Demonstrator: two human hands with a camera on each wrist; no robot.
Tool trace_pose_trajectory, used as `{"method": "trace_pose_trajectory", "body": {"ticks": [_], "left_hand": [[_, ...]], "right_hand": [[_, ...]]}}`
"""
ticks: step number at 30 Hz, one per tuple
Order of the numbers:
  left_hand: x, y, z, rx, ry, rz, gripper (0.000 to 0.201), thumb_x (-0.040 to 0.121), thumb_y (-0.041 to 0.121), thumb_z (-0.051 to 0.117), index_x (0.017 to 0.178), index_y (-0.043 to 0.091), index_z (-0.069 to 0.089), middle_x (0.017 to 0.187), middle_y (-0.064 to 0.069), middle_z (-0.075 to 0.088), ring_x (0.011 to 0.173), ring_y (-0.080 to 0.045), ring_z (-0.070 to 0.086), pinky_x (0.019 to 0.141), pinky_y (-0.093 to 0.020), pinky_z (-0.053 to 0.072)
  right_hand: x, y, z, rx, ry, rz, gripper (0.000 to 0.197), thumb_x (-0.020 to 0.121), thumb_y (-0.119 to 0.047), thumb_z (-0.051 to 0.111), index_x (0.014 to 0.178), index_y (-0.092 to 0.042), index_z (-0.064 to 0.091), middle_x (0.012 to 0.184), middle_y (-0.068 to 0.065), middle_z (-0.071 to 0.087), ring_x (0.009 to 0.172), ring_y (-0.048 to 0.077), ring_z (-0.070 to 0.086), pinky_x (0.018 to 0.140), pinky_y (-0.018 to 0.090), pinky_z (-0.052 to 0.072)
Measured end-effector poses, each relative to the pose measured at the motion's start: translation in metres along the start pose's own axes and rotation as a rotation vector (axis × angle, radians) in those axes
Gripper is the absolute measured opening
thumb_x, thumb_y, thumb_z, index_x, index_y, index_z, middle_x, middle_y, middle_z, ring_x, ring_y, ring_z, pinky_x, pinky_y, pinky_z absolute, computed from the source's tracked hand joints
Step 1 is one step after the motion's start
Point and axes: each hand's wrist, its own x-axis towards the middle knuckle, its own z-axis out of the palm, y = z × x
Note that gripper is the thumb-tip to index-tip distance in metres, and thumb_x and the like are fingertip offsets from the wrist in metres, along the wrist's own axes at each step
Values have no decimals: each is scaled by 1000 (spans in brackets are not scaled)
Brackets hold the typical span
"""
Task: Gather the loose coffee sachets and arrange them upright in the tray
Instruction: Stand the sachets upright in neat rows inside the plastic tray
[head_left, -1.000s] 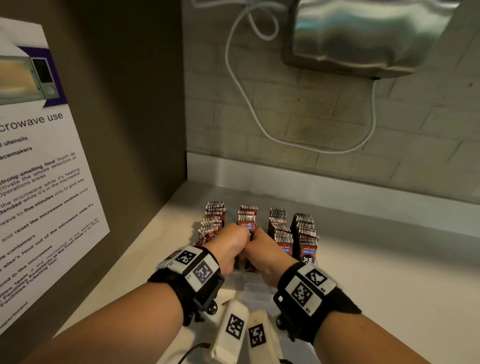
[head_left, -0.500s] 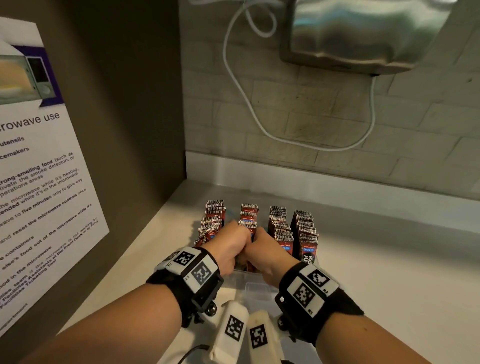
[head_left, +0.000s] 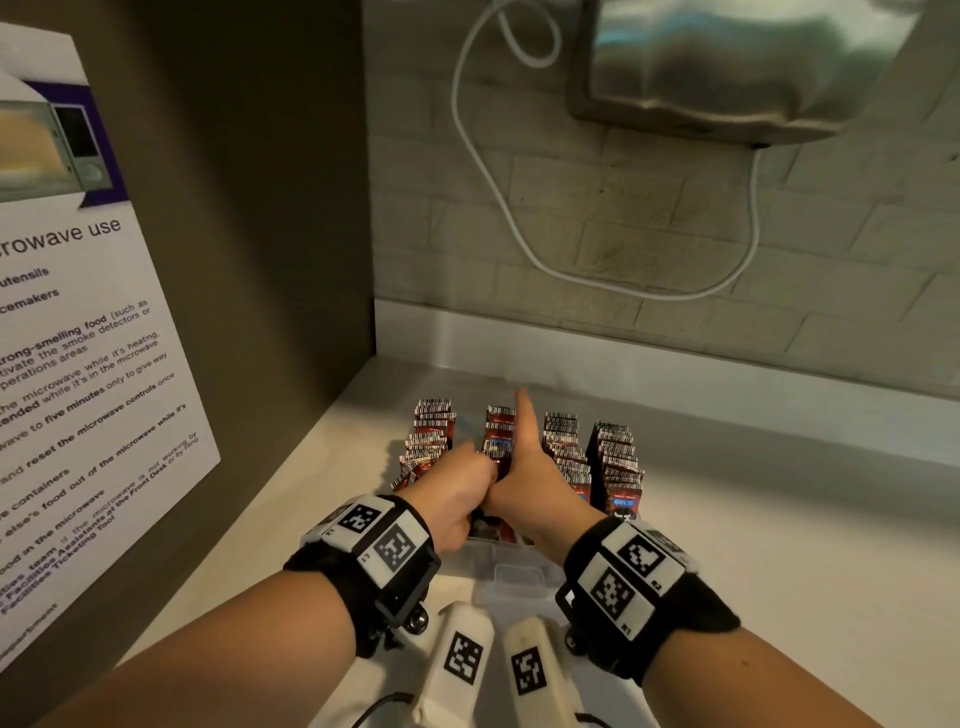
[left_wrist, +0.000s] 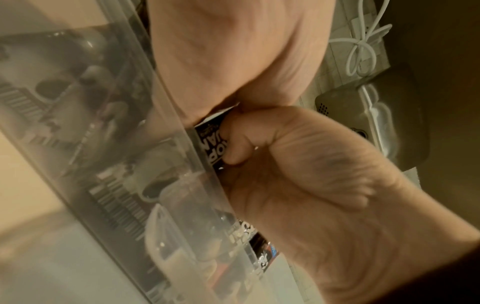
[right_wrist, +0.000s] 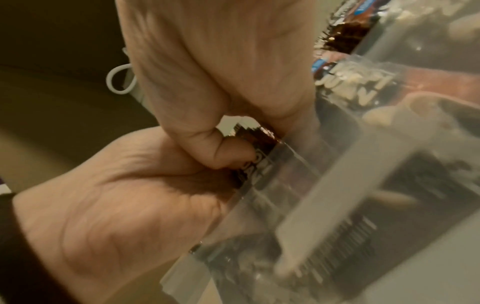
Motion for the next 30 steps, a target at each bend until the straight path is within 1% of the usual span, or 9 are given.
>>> {"method": "trace_pose_trajectory", "body": {"ticks": [3,5,7,11,15,18,24,27,30], "left_hand": [[1,0,0,-13,-32,2,30,98,3,36,102,14,63,102,-21,66,80,-31,62,64,-35,52],[2,0,0,-28,-31,-6,33,98,1,34,108,13,63,105,-21,66,87,-34,64,71,-41,55],[3,1,0,-38,-28,-11,39,94,-6,30,111,11,61,101,-21,65,89,-35,62,77,-44,54],[1,4,0,-31,-5,-21,45,91,-11,26,115,12,56,84,-16,59,71,-27,56,63,-38,51],[0,5,3,-11,7,-40,37,93,-8,27,102,21,50,89,-14,58,87,-31,58,89,-46,50],[4,4,1,-9,27,-43,37,88,-11,30,104,11,54,85,-12,56,81,-28,54,73,-39,49],[-2,7,-1,6,66,-77,28,80,-12,31,93,9,44,81,-13,42,66,-23,39,52,-30,34],[-1,5,3,-46,59,-52,30,84,-11,33,83,16,47,102,-16,56,85,-29,53,74,-38,50],[-1,2,4,-60,48,-33,36,89,-9,32,94,19,53,99,-11,61,98,-27,57,96,-43,48]], "right_hand": [[3,-8,-5,-90,-38,14,120,75,15,54,144,-45,-23,100,13,68,80,23,69,69,35,60],[4,-12,-8,-153,-85,45,121,74,15,55,144,-43,-25,100,14,67,75,21,67,65,31,57],[5,-15,-9,-223,-125,74,120,74,13,57,146,-38,-24,105,14,67,74,20,65,60,27,54],[3,-18,-10,-309,-143,107,112,73,9,58,152,-32,-12,124,15,60,82,19,58,56,21,46],[5,-15,-7,-299,-125,84,110,74,7,60,153,-26,-8,119,14,62,90,20,61,65,26,54],[4,-11,-6,-197,-53,76,112,73,6,62,152,-28,-11,120,13,61,97,24,65,81,35,57],[2,-2,-1,-89,-43,117,117,75,5,61,149,-30,-22,124,17,60,81,21,62,58,27,49],[5,-1,0,-70,-10,55,110,81,4,57,148,-33,-23,114,10,62,85,19,65,74,35,58],[5,-1,1,-69,11,26,104,87,0,54,147,-34,-24,105,3,62,90,17,64,84,38,56]]}}
